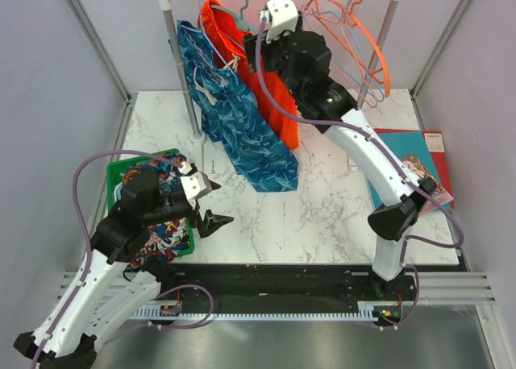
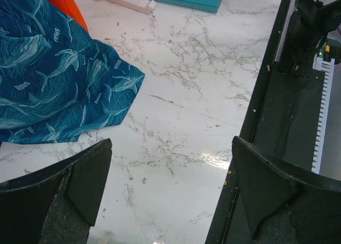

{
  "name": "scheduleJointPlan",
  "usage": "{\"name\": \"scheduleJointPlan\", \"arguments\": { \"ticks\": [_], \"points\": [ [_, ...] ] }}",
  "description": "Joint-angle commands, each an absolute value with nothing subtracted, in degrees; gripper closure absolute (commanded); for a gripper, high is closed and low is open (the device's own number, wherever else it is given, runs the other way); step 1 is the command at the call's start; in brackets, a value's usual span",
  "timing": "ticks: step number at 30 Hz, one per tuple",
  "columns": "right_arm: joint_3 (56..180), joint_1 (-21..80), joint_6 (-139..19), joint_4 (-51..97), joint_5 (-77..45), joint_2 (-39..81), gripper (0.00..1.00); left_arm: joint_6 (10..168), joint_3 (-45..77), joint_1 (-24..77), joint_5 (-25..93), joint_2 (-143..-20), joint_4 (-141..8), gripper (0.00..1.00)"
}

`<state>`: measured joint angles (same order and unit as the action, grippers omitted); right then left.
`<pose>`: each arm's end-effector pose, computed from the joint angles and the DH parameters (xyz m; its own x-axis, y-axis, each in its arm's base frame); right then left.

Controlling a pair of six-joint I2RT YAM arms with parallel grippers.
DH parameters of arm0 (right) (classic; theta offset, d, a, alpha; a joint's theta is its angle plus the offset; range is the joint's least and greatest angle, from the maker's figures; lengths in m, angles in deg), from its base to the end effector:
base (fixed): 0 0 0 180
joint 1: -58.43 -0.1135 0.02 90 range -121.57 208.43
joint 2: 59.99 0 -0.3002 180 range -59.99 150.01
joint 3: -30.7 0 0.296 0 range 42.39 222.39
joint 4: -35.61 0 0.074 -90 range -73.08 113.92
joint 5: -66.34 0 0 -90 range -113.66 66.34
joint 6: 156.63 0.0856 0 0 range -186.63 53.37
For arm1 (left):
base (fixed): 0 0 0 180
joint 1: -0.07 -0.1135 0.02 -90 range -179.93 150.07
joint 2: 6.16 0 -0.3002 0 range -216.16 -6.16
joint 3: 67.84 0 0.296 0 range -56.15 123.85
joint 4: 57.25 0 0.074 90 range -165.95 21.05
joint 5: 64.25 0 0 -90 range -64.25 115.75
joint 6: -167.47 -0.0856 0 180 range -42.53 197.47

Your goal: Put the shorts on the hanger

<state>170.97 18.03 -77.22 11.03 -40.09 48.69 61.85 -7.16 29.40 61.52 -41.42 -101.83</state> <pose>0.4141 0.3207 0.5720 0.1663 -0.0899 -0.9820 -0.3838 0.9114 -0.1485 0.1304 -0.1307 0.3668 -0.0389 0.2725 -0.9614 0.9234 0.3775 0.0696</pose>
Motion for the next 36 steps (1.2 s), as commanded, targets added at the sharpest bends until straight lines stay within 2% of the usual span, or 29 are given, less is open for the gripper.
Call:
{"name": "scheduleJointPlan", "arguments": {
  "ticks": [1,4,10,13,14,17,20,26,32,36],
  "points": [
    [168.5,17.8,-77.4,10.0,-39.6,40.0,0.07,65.4,-4.1,28.7,59.2,-43.0,-101.4,0.00],
    [167.3,17.8,-77.6,7.9,-39.4,36.4,0.02,66.2,-2.5,27.5,58.2,-44.1,-101.4,0.01],
    [161.8,17.7,-77.4,3.3,-37.2,26.3,0.02,69.0,4.0,21.4,56.2,-49.2,-104.4,0.01],
    [154.9,17.8,-78.3,0.7,-36.3,19.0,0.02,68.9,11.6,17.0,56.1,-54.7,-114.1,0.01],
    [150.5,17.9,-78.7,0.0,-36.8,17.2,0.02,68.9,15.8,15.8,53.6,-59.3,-116.7,0.01],
    [141.7,17.8,-79.7,-3.4,-38.4,9.5,0.02,68.8,20.0,14.1,48.4,-63.2,-123.3,0.01],
    [132.0,18.3,-80.3,-7.2,-38.1,-0.4,0.02,68.8,20.0,12.3,45.2,-62.1,-124.1,0.01],
    [117.7,22.8,-79.4,-12.5,-34.4,-12.9,0.02,67.5,16.1,9.4,43.2,-58.2,-127.2,0.01],
    [109.3,26.2,-81.8,-16.7,-31.6,-20.0,0.02,66.0,10.6,7.0,38.7,-52.7,-128.9,0.01],
    [108.0,26.7,-82.0,-17.7,-30.8,-21.3,0.02,66.0,9.3,6.7,38.4,-51.2,-129.8,0.01]
  ]
}}
